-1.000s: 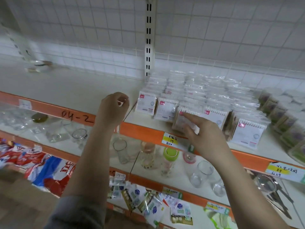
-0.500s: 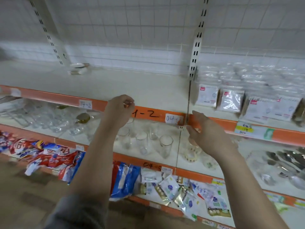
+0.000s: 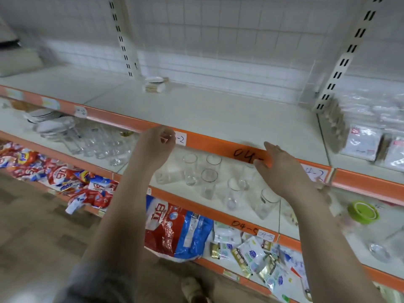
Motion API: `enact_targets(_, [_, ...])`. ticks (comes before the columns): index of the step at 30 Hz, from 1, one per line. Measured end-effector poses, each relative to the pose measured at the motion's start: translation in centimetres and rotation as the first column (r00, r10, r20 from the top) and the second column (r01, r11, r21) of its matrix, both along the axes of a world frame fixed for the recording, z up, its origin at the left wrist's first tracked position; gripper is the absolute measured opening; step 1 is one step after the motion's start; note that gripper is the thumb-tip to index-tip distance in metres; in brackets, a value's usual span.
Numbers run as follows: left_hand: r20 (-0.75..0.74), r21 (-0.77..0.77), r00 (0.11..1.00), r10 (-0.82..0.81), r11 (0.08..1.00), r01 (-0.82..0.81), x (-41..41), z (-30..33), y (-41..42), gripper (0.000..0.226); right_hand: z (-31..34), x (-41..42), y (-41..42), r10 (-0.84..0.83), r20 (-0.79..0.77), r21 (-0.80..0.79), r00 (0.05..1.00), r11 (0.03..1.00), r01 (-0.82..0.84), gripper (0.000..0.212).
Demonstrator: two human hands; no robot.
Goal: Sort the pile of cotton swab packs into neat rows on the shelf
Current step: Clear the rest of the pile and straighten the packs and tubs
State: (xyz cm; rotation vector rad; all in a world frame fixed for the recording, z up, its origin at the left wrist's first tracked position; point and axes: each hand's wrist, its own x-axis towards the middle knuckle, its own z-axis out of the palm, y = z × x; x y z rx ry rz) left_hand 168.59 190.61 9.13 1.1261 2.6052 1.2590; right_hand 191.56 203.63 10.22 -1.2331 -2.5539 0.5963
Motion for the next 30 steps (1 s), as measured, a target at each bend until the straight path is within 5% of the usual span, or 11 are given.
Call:
enact_targets(14, [-0.165,-0.036,0.981,0.104,0.993,-0.111,-18.0,2.5,2.1,0.016,1.1,-21.9,5.5,0.124,-0.058,0.013,0.991,0.992,-0.123,0.057])
enact_targets(23, [-0.082,-0.076,0.993,0.086,0.993,-0.093,-27.9,1.4,4.6,0.019,2.0,-31.7,7.9,0.163,0.037,-0.036,0.986,0.986,-0.162,0.058])
enact_targets(30, [-0.044,-0.075,0.996,-0.071,0.995,0.068,-35.0,0.9,7.6,0.019,2.4,-37.6,8.3,0.074,0.144,0.060,0.987,0.995,-0.083,0.055])
